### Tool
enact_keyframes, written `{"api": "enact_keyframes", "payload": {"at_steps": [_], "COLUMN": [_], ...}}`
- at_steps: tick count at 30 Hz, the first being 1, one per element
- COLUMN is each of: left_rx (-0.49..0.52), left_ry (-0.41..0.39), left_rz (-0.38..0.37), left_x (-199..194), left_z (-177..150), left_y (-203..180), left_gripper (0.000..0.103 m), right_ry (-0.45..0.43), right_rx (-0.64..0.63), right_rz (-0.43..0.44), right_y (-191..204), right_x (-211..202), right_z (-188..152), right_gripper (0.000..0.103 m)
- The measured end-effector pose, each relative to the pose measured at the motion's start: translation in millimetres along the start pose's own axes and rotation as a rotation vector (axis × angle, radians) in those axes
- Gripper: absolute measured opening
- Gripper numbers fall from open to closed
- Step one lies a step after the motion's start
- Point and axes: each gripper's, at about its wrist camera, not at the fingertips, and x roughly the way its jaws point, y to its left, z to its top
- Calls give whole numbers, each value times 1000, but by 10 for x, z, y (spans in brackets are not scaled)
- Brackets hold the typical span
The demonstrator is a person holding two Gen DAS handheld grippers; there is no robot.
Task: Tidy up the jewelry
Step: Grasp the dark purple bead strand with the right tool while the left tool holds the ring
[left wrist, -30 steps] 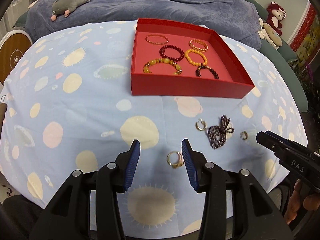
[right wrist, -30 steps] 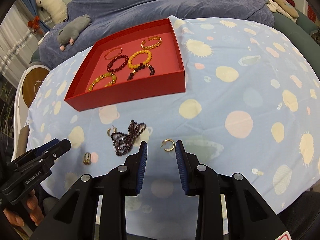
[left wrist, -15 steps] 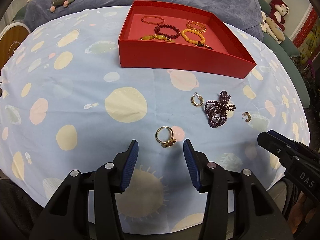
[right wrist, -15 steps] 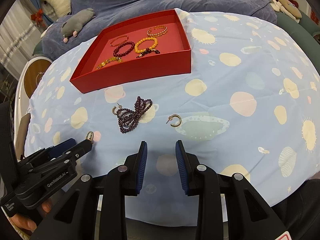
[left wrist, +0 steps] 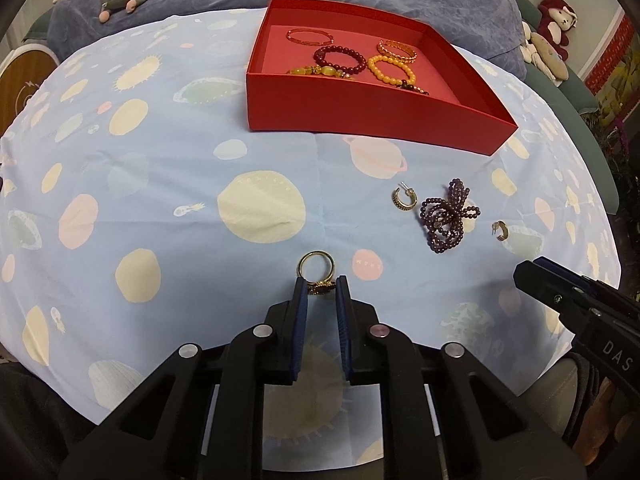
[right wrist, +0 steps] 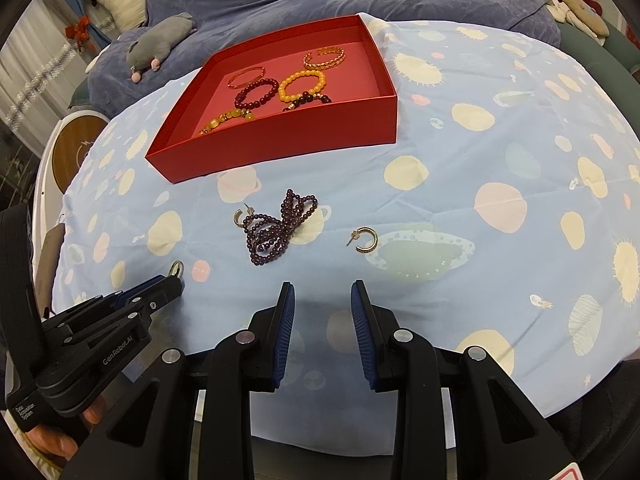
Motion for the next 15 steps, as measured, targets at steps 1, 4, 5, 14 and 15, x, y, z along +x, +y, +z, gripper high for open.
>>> {"api": "enact_keyframes", "payload": {"at_steps": [1,4,5,14,15], "left_rx": [-3,-9,-9,-8,-10], "left_ry": [0,-3,-4,-12,-12], "left_rz": [-4,-5,-4,-5,-7], "left_x": [-5,-20,-24,-43,-42], "left_z": [-1,2,7,60,67], "left_y": [8,15,12,10,16], "left_gripper": [14,14,14,14,14], "right_ry": [1,4,3,5,5], "right_rx": [0,0,-1,-5,-3], "right_rz": [4,18,23,42,43], "right_y": [8,45,61,197,198], "right_x": [6,37,51,235,255], "right_z": [5,43,63,266,290], "right_gripper": [30,30,30,29,28]}}
